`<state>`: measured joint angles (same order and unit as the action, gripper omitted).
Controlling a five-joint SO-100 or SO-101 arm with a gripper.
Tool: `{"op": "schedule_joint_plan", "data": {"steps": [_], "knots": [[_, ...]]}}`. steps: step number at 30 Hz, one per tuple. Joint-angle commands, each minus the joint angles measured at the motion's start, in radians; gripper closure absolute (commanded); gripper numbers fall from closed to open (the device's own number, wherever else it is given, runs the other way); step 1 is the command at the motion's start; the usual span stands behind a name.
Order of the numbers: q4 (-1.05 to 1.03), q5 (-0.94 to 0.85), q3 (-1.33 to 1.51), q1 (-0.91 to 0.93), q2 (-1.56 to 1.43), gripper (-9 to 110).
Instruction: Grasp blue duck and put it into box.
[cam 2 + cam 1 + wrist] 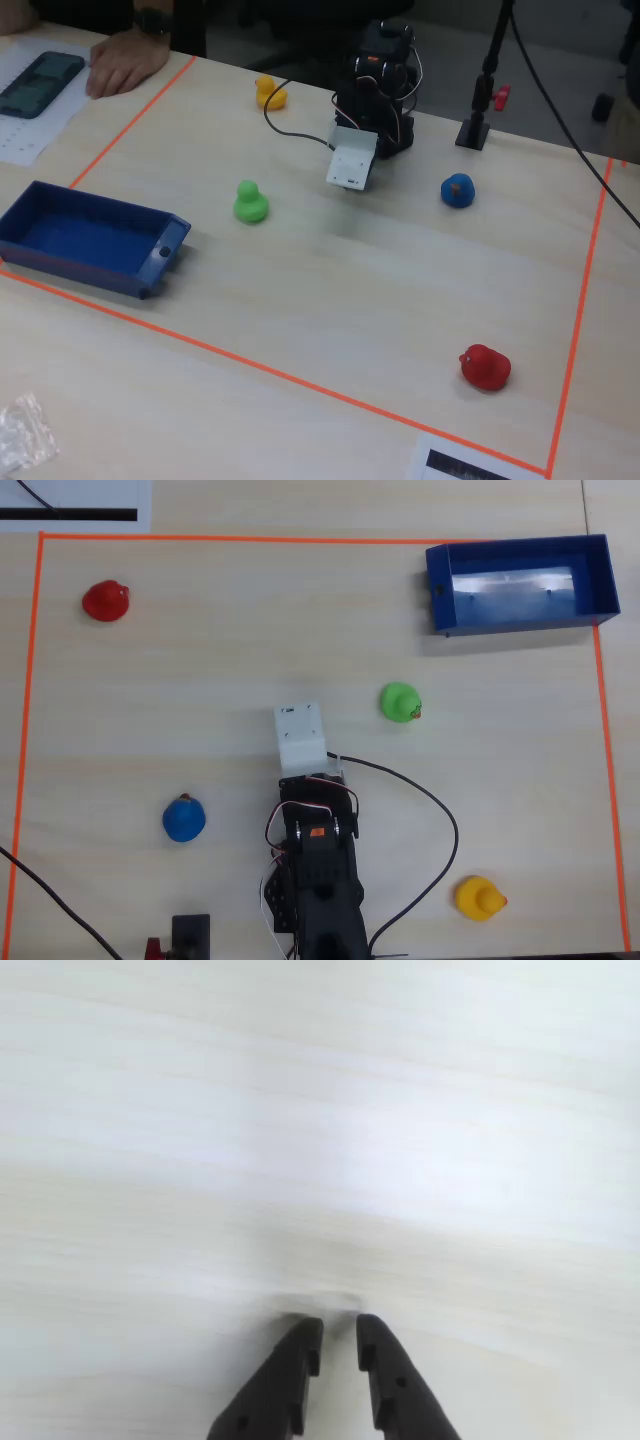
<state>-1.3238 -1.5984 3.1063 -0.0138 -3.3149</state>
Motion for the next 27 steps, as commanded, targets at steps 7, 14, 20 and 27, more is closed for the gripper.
{"op": "schedule_joint_plan", "data": {"steps": [7,14,20,27], "knots": [[-0.023,0.002,0.005,-0.002,0.003,98],[-0.023,0.005,0.005,-0.002,0.003,97],[-0.021,0.015,0.005,-0.002,0.003,96],[-0.021,0.015,0.005,-0.011,0.003,99]]}}
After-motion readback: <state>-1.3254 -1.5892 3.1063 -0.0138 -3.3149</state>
